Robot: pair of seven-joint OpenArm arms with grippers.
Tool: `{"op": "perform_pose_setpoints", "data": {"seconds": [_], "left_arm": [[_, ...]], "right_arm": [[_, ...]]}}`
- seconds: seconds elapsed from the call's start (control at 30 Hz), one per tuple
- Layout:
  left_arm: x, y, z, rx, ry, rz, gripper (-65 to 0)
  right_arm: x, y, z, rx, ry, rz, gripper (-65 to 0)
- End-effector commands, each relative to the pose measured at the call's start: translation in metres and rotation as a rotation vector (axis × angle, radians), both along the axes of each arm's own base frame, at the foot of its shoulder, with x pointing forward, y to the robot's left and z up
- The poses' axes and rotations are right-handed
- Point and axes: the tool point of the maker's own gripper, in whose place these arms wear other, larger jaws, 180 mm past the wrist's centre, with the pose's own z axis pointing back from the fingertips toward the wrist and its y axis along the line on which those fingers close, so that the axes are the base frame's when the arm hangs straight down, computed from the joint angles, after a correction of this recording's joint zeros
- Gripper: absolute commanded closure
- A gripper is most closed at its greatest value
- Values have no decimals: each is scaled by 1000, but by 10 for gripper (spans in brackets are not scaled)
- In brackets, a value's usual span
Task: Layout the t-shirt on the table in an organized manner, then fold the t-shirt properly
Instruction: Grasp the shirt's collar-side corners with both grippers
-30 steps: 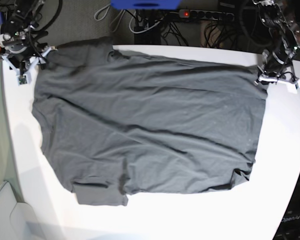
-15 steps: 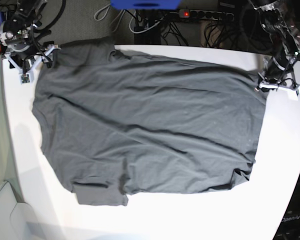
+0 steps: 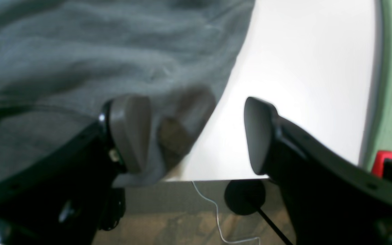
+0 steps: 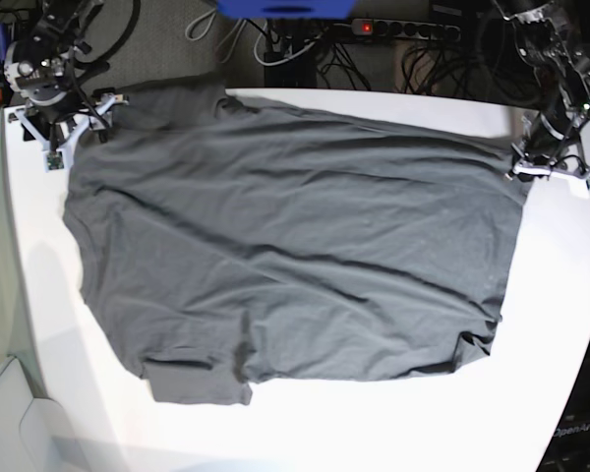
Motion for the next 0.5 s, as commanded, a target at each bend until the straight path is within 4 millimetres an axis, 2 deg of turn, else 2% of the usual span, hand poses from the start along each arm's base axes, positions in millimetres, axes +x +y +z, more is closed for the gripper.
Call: {"op": "perform_pose_setpoints", "data": {"seconds": [0.0, 0.17, 0.33, 0.4, 0.47], "left_arm": [[8, 6, 13, 24, -41, -3, -1], [7, 6, 12, 25, -38, -3, -1], [6, 6, 11, 24, -34, -3, -1], [5, 6, 10, 22, -30, -2, -1], [5, 6, 10, 23, -31, -2, -1]], "right_arm": [[6, -1, 5, 2, -34, -2, -431], [6, 1, -7, 33, -14, -11, -429], [6, 2, -7, 35, -14, -10, -427], [6, 3, -7, 38, -13, -11, -401], [6, 3, -7, 38, -13, -11, -340]]}}
